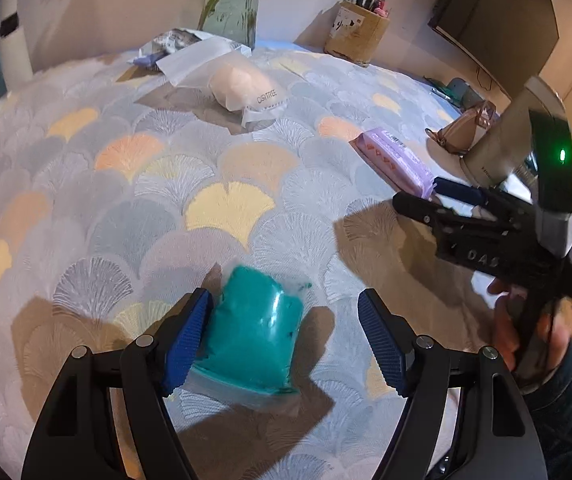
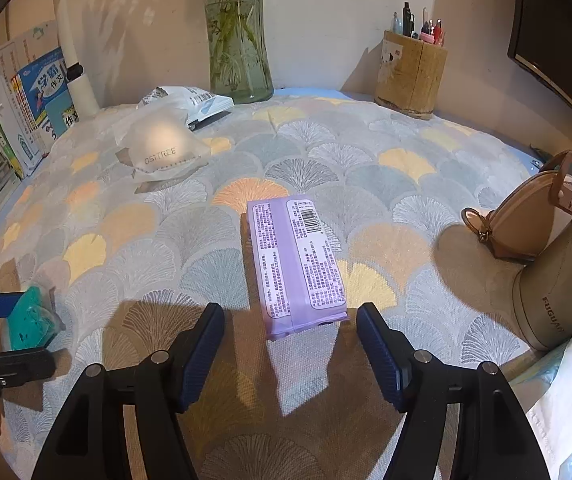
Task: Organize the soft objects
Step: 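Grasp teal item in plastic bag with left tool while right holds packet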
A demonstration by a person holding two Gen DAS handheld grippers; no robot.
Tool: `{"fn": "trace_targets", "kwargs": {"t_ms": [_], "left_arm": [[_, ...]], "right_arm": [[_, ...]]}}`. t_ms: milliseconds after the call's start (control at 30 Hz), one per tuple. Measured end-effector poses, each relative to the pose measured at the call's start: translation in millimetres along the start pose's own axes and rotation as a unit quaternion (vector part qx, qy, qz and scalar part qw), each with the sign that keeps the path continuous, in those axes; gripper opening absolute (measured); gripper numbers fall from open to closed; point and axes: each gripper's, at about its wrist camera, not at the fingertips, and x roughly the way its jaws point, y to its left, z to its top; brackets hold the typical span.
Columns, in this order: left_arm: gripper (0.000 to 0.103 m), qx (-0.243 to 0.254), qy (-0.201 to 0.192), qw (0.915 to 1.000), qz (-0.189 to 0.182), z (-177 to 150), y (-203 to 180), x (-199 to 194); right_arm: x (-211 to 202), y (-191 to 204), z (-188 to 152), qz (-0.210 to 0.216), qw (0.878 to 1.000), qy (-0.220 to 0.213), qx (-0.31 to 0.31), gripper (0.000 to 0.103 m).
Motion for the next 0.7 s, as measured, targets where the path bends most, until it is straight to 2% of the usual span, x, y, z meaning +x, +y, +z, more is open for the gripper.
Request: {"fn": "trace_targets", "kwargs": {"t_ms": [67,167,233,267,300,333,367,400,433,467,500,533,567,700], "left_arm": [[0.073,0.017,-0.004,0.9997,0.017,-5.1,-2.8,-1.2],[0.072,0.042,-0.01,0.9983,0.04,-10.8,-6.2,-2.1],[0.069,0.049,-0.018,0.9972,0.053,-13.1,-7.8,-1.7],[0.063,0.053,-0.022,0.9964,0.062,-13.4,-8.7,-1.5],[0.052,0.056,-0.026,0.9952,0.076,-13.7,-9.6,-0.9],[0.046,0.057,-0.03,0.9944,0.084,-13.5,-9.7,-1.2],[0.036,0.055,-0.034,0.9945,0.082,-12.9,-8.0,-2.9],[0.035,0.049,-0.036,0.9954,0.074,-12.0,-5.5,-4.7],[0.035,0.045,-0.037,0.9957,0.072,-11.6,-4.0,-5.4],[0.035,0.042,-0.038,0.9958,0.072,-11.6,-4.3,-5.3],[0.035,0.041,-0.039,0.9958,0.072,-12.1,-4.3,-6.0],[0.035,0.039,-0.04,0.9959,0.071,-12.6,-6.3,-6.2],[0.035,0.037,-0.041,0.9963,0.065,-12.6,-7.3,-7.3],[0.035,0.037,-0.064,0.9963,0.044,-10.7,-19.3,-22.1]], "right_arm": [[-1.6,-1.5,0.4,0.008,1.0,-0.002,0.003,0.083],[-3.2,-10.1,3.2,0.035,0.999,-0.002,0.022,0.088],[5.0,-16.9,7.4,0.061,0.997,0.02,0.037,0.091],[10.6,-19.0,11.1,0.064,0.997,0.033,0.042,0.091],[10.6,-18.0,14.0,0.06,0.997,0.03,0.039,0.091],[12.1,-14.6,18.6,0.054,0.998,0.03,0.032,0.091],[14.9,-12.2,20.9,0.054,0.998,0.033,0.03,0.09],[18.0,-9.8,22.0,0.048,0.998,0.036,0.029,0.088],[20.1,-6.5,22.5,0.031,0.999,0.032,0.023,0.08],[20.0,-2.5,21.8,0.011,1.0,0.025,0.009,0.067],[18.0,0.1,21.6,0.009,1.0,0.019,0.001,0.061],[14.0,2.3,20.0,0.015,1.0,0.013,-0.003,0.045],[11.5,3.1,18.7,0.019,1.0,0.012,-0.005,0.04],[0.7,-0.9,8.8,0.066,0.997,0.016,0.031,0.04]]}}
